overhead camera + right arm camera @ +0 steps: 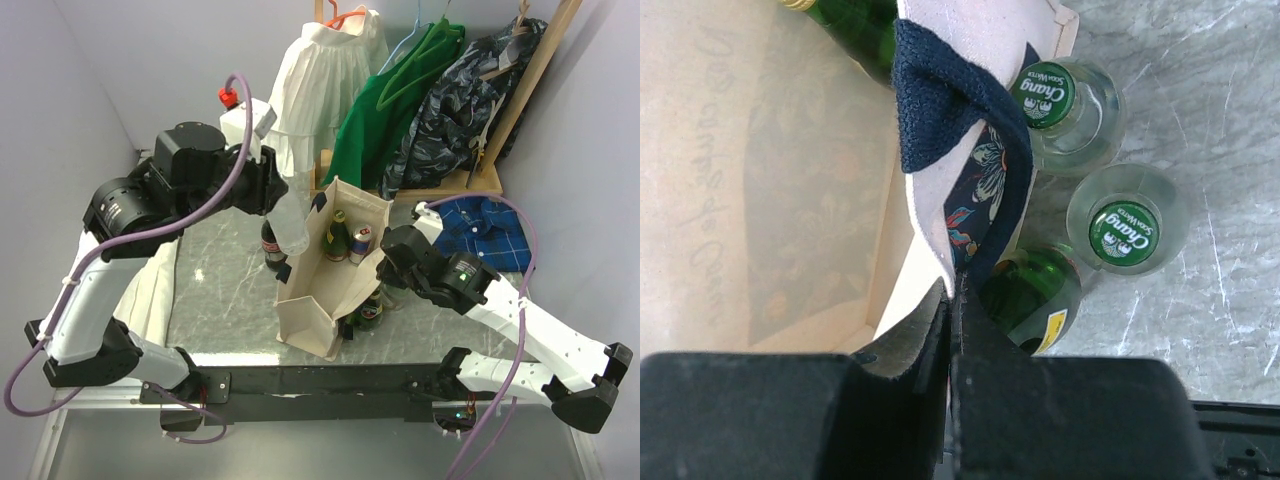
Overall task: Place the beverage into the canvas bag
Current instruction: Place the drink in the canvas bag.
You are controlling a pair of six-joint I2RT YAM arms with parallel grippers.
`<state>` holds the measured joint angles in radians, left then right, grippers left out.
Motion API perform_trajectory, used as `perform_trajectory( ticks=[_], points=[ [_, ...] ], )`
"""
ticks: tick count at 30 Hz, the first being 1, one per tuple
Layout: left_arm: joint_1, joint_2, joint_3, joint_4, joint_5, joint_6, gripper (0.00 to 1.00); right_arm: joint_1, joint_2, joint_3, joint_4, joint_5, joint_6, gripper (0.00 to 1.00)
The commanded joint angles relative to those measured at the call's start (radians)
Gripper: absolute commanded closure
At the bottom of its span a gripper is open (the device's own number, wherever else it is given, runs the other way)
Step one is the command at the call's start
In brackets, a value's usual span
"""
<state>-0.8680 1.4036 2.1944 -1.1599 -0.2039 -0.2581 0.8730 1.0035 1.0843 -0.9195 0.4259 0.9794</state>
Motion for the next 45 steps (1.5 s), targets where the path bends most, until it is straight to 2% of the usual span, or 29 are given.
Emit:
perform_trajectory(
  ticks=[1, 11, 17, 25, 32, 45],
  points=[
    [-0.029, -0.017, 0.088, 0.212, 0.012, 0.031, 0.99, 0.006, -0.013, -0.024, -0.03, 0.016, 0.013, 1.0],
    [-0.104, 0.034, 0.099, 0.236, 0.014, 0.06, 0.99, 0.004, -0.009, -0.024, -0.028, 0.017, 0.019, 1.0],
    [-0.154, 0.063, 0.062, 0.244, -0.045, 0.071, 0.99, 0.006, -0.009, -0.026, -0.027, 0.019, 0.027, 1.0],
    [-0.18, 0.072, -0.062, 0.284, -0.065, 0.053, 0.99, 0.006, -0.003, -0.023, -0.03, 0.019, 0.031, 1.0],
    [-0.181, 0.025, -0.241, 0.397, -0.086, 0.033, 0.99, 0.004, -0.002, -0.023, -0.036, 0.027, 0.039, 1.0],
    [-0.181, 0.0, -0.351, 0.471, -0.117, -0.001, 0.99, 0.006, -0.009, -0.026, -0.033, 0.031, 0.045, 1.0]
  ],
)
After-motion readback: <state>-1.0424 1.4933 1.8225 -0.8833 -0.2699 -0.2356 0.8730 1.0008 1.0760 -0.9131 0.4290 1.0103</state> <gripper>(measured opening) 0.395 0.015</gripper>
